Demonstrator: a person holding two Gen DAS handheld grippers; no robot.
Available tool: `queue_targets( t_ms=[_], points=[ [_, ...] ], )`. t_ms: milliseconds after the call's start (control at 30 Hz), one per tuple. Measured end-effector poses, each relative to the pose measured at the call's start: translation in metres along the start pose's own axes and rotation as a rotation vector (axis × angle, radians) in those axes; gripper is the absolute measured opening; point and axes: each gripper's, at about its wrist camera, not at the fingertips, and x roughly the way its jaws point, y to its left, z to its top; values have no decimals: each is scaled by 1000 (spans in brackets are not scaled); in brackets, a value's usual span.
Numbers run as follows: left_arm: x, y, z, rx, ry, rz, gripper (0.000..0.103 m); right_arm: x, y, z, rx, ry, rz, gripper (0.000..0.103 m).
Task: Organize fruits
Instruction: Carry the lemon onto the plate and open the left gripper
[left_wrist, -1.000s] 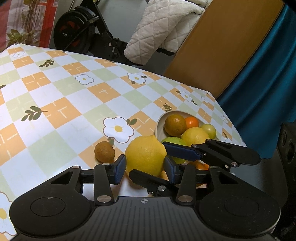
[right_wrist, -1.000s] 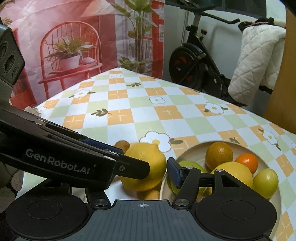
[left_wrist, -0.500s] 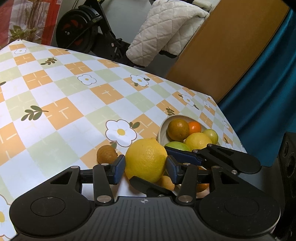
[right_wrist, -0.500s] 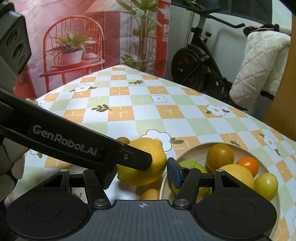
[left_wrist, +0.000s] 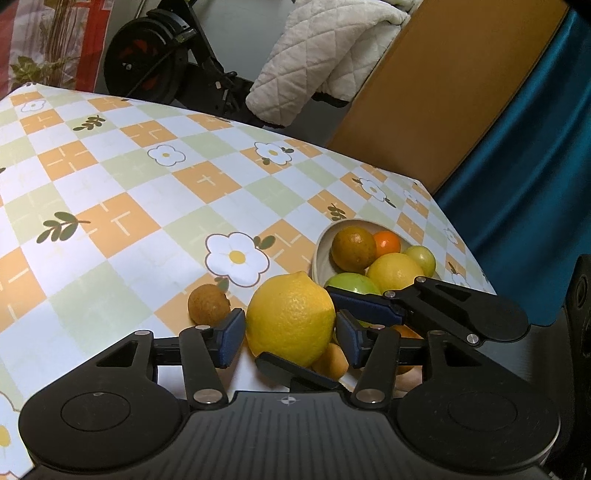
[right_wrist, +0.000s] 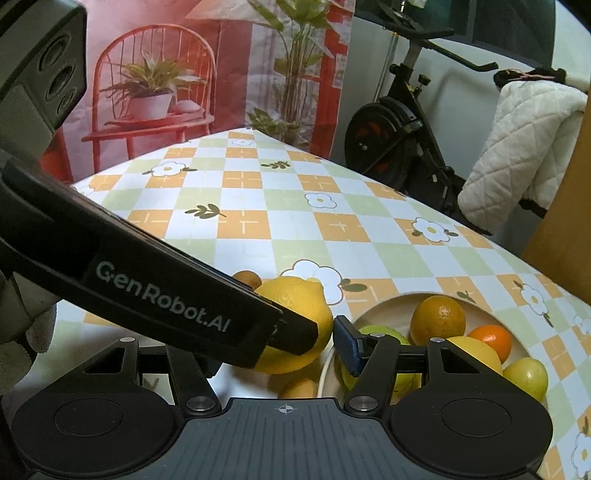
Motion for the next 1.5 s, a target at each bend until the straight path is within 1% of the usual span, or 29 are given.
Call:
queue_targets(
  t_ms=[233,533,800,867,933,1000,1067,1167,1333,1500],
  points=[
    [-5,-9,1,26,-9,9,56,-13,-1,0,13,-36,-3,53],
    [-16,-31,6,77,-27,20,56,-35,-8,-1,35,-101,-26,51],
    [-16,-51,13,119,-35,43,56,-58,-19,-4,49,-164,-44,46],
    [-16,-56,14,127,-44,55,55,-61,-22,-6,55,-167,-45,42],
    [-16,-58,16,134,-49,59,55,-63,-24,-9,61,-168,-45,41],
    [-11,-58,15,134,-36,64,55,-63,-26,-13,72,-170,-42,40],
    [-7,-56,13,127,-10,63,54,-63,-27,-15,79,-159,-38,38],
    [-6,-59,8,135,-4,58,53,-63,-27,-18,90,-154,-36,38],
    [-8,-63,10,152,-7,43,53,-63,-31,-21,114,-154,-40,37],
    [-3,-65,9,162,9,36,53,-63,-32,-24,130,-146,-45,37]
  ],
)
